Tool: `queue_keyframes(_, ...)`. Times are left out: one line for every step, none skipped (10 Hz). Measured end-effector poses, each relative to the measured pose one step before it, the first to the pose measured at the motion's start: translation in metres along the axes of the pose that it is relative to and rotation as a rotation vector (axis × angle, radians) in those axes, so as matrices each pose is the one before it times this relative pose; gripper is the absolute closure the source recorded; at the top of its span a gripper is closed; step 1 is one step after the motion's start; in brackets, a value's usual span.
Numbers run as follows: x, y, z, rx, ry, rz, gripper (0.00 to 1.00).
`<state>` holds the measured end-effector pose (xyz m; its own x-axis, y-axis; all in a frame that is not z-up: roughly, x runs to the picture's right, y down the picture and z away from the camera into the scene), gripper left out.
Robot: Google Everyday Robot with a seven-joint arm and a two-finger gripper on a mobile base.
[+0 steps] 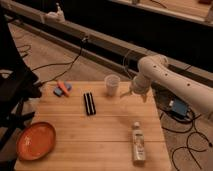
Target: Push the eraser across the table
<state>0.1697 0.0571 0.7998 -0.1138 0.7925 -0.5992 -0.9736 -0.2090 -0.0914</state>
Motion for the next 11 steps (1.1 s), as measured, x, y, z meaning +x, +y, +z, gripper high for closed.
queue_keyframes(0.0, -0.00002, 0.00002, 0.0, 0.00001, 0.00001, 0.2)
queue_keyframes(0.0, 0.00002, 0.00001, -0.00001, 0.0, -0.00006, 0.2)
queue_keyframes(0.0, -0.00001, -0.00003, -0.00001, -0.00003, 0.00003, 0.2)
queue_keyframes(0.0, 0.00003, -0.00002, 0.0, -0.00002, -0.00003, 0.2)
queue_keyframes(-0.00003, -0.00002, -0.00003, 0.00003, -0.00007, 0.00002, 0.2)
queue_keyframes(-0.00001, 0.00004, -0.0001, 0.00003, -0.00013, -0.00008, 0.25)
queue_keyframes(0.0, 0.0, 0.00002, -0.00004, 0.00004, -0.00004, 0.34)
queue_keyframes(-0.00001, 0.00001, -0.00002, -0.00001, -0.00002, 0.00004, 0.42)
queue_keyframes(0.0, 0.00004, 0.0, -0.00005, 0.0, -0.00001, 0.55)
queue_keyframes(0.0, -0.00002, -0.00001, 0.00007, -0.00002, -0.00007, 0.64)
queue_keyframes(-0.00034, 0.0, -0.00008, 0.00061, -0.00076, -0.00042, 0.75)
